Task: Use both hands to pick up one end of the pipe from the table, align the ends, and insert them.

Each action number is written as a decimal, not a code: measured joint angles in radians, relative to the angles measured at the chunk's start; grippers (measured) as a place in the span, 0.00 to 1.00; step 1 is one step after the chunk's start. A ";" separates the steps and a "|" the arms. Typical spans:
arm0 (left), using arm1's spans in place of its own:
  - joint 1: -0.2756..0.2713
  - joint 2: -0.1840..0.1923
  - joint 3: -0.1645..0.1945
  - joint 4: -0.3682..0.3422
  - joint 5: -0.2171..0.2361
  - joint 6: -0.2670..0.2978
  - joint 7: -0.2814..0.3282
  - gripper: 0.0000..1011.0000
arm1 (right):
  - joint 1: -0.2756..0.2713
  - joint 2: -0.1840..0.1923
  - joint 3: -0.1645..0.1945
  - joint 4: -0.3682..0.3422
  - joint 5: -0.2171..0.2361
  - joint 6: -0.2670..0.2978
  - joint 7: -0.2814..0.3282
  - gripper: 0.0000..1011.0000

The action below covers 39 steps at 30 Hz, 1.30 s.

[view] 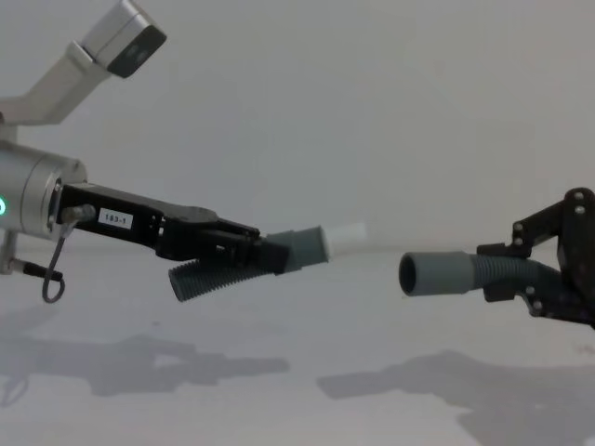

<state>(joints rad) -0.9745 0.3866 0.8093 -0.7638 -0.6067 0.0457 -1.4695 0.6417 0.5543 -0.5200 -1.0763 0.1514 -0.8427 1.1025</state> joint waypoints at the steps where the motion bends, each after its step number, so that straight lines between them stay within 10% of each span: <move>1: 0.001 0.000 0.001 -0.001 -0.001 0.001 0.001 0.32 | 0.001 -0.001 0.000 0.004 -0.005 0.000 -0.006 0.22; 39: 0.004 0.009 0.044 -0.034 -0.017 0.050 0.032 0.32 | 0.028 -0.016 -0.012 0.058 -0.058 -0.011 -0.083 0.22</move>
<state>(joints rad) -0.9709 0.3961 0.8533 -0.7982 -0.6239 0.0958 -1.4380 0.6700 0.5381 -0.5316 -1.0183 0.0931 -0.8534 1.0200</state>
